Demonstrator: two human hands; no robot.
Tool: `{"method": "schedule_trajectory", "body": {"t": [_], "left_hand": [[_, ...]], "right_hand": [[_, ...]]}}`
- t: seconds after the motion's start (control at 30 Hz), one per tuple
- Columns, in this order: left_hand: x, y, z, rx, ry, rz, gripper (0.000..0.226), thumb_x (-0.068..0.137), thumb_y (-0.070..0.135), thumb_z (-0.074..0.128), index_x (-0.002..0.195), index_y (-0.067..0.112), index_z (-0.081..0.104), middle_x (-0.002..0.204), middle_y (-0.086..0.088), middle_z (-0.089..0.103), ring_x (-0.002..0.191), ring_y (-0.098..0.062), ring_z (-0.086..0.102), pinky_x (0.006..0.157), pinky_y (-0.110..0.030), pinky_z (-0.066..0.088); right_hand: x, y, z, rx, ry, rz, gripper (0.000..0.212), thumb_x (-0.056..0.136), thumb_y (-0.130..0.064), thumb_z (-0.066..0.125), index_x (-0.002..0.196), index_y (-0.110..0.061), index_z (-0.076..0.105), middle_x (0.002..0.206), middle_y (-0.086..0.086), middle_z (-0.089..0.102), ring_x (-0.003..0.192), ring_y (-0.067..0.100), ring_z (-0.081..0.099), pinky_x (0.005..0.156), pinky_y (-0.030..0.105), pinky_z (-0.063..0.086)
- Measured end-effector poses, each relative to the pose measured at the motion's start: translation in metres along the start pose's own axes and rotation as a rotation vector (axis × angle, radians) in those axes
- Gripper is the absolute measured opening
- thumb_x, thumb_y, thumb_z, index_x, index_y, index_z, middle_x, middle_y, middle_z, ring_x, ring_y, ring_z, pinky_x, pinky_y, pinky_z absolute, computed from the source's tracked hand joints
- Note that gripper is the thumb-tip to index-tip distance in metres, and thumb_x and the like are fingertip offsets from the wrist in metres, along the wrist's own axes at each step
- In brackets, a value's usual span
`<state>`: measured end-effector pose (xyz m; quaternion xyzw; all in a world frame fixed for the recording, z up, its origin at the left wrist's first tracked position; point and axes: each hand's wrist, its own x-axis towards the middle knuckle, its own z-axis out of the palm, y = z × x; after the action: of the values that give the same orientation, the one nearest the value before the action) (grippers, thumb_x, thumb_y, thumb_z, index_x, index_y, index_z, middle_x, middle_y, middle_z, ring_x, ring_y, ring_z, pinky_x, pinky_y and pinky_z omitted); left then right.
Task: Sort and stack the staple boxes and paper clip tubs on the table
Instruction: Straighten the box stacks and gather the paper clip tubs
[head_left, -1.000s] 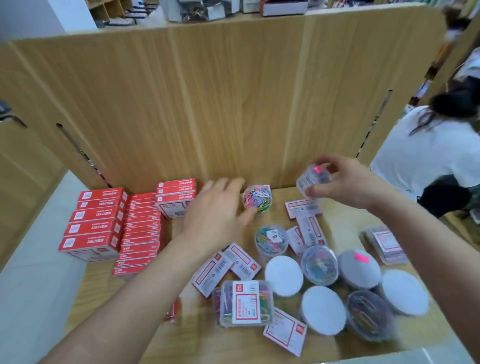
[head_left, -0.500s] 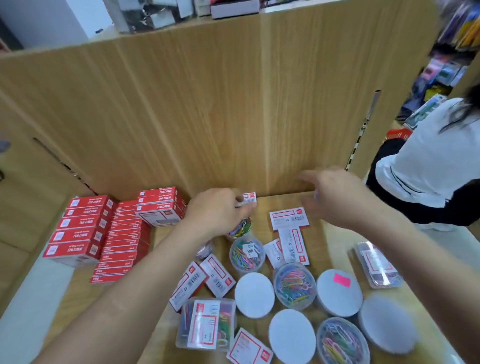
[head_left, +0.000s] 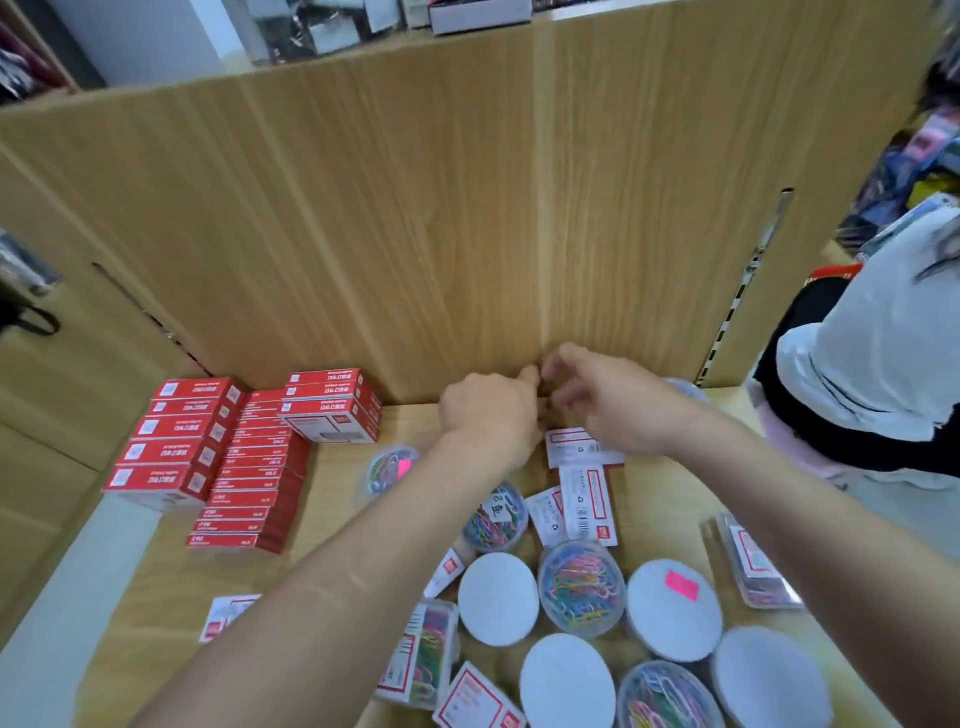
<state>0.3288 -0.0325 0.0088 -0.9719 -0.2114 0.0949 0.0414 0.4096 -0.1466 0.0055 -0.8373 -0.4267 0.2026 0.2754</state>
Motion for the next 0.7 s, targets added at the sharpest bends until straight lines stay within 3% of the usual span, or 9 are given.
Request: {"method": "schedule_trajectory", "body": {"t": [0.1,0.2,0.3,0.4,0.47,0.53,0.63,0.7], "left_hand": [[0.004,0.007,0.002,0.069,-0.012,-0.009,0.038,0.092,0.023,0.053,0.127,0.026,0.037,0.114,-0.007,0.065,0.108,-0.032,0.059,0.069,-0.033,0.034],[0.005,0.011,0.0,0.098,-0.029,-0.009,0.044,0.09,0.004,0.044,0.128,0.022,0.036,0.113,-0.009,0.065,0.106,-0.032,0.059,0.069,-0.034,0.035],[0.002,0.008,-0.001,0.032,0.011,-0.012,0.035,0.091,0.01,0.045,0.121,0.026,0.036,0.104,-0.008,0.066,0.099,-0.033,0.06,0.065,-0.035,0.033],[-0.003,-0.006,-0.005,-0.135,0.094,-0.011,0.025,0.091,0.032,0.051,0.111,0.029,0.036,0.085,-0.004,0.06,0.091,-0.033,0.059,0.065,-0.035,0.034],[-0.009,-0.019,-0.012,-0.331,0.067,0.003,0.03,0.088,0.042,0.051,0.115,0.035,0.039,0.08,0.001,0.057,0.085,-0.028,0.058,0.069,-0.034,0.041],[-0.018,-0.03,-0.024,-0.849,0.004,-0.04,0.022,0.091,0.036,0.049,0.113,0.034,0.051,0.078,0.0,0.063,0.078,-0.025,0.061,0.075,-0.034,0.048],[-0.033,-0.047,-0.036,-1.651,-0.144,-0.195,0.025,0.096,0.022,0.041,0.103,0.019,0.064,0.093,-0.014,0.072,0.084,-0.031,0.069,0.084,-0.038,0.052],[-0.042,-0.055,-0.039,-1.915,-0.177,-0.222,0.025,0.094,0.022,0.042,0.104,0.013,0.063,0.099,-0.023,0.07,0.086,-0.034,0.069,0.08,-0.037,0.055]], "right_hand": [[-0.016,0.008,-0.016,-0.442,-0.169,-0.061,0.035,0.085,-0.011,0.05,0.111,-0.035,0.05,0.092,-0.018,0.055,0.103,0.015,0.05,0.082,0.036,0.042],[-0.026,0.015,-0.013,-0.616,-0.213,-0.088,0.026,0.086,-0.023,0.055,0.108,-0.034,0.05,0.093,-0.014,0.052,0.104,0.015,0.04,0.076,0.041,0.029],[-0.024,0.018,0.0,-0.684,-0.03,-0.211,0.012,0.084,-0.027,0.057,0.095,-0.029,0.051,0.09,-0.012,0.055,0.103,0.014,0.043,0.068,0.035,0.02],[-0.018,0.025,0.001,-0.673,-0.02,-0.186,0.018,0.079,-0.035,0.058,0.096,-0.027,0.056,0.089,-0.01,0.054,0.101,0.014,0.045,0.069,0.034,0.023],[-0.019,0.026,-0.008,-0.507,0.012,-0.15,0.025,0.077,-0.038,0.062,0.099,-0.026,0.062,0.091,-0.006,0.06,0.096,0.014,0.052,0.072,0.034,0.037],[-0.021,0.017,-0.019,-0.036,0.128,-0.049,0.017,0.084,-0.028,0.058,0.091,-0.016,0.067,0.08,0.003,0.066,0.073,0.011,0.059,0.064,0.027,0.045],[-0.024,0.004,-0.028,0.854,0.144,0.236,0.029,0.098,-0.021,0.042,0.089,-0.004,0.064,0.064,0.012,0.063,0.057,0.015,0.066,0.047,0.022,0.037],[-0.026,0.0,-0.029,0.998,0.054,0.265,0.032,0.1,-0.027,0.042,0.089,-0.008,0.064,0.064,0.01,0.061,0.056,0.02,0.067,0.047,0.023,0.032]]}}
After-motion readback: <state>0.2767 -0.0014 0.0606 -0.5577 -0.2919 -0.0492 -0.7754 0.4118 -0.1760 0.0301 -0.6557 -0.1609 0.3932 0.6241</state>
